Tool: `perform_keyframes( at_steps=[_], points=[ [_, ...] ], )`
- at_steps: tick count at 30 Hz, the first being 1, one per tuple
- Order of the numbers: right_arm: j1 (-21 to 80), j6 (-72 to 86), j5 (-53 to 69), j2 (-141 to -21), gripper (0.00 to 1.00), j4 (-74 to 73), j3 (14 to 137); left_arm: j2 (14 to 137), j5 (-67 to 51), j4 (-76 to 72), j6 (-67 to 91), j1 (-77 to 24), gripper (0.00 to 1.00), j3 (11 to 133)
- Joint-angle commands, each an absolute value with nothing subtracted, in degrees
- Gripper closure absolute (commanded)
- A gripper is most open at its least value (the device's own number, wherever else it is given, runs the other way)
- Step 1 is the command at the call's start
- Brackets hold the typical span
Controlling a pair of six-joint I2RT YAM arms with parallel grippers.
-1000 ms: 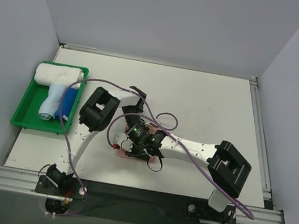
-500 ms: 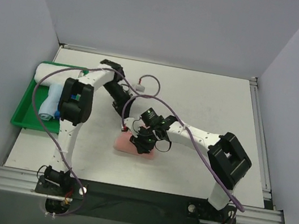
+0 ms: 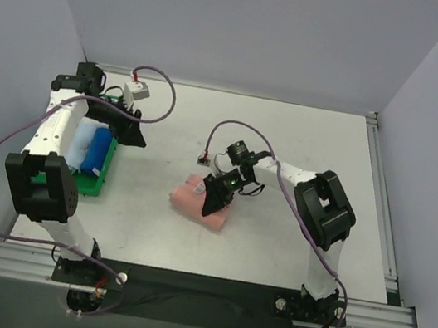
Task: Roll the towels
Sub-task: Roll the towel
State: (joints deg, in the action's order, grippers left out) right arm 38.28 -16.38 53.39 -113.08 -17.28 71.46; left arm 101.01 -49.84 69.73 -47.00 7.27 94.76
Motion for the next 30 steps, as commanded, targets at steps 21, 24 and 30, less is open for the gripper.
perform_keyframes(
  at_steps=[21, 24, 30],
  points=[
    [33.1, -10.5, 63.8, -127.2, 1.00, -20.0, 72.9, 81.6, -36.7, 30.5, -71.7, -34.9, 0.21, 53.1],
    [32.1, -9.7, 64.1, -127.7, 1.00, -20.0, 73.6, 84.8, -35.5, 30.6, -72.2, -37.2, 0.25, 52.0],
    [31.4, -9.2, 62.6, -127.6, 1.00, -20.1, 74.4, 95.5, -28.9, 30.8, -67.2, -39.3, 0.55, 52.5]
  ],
)
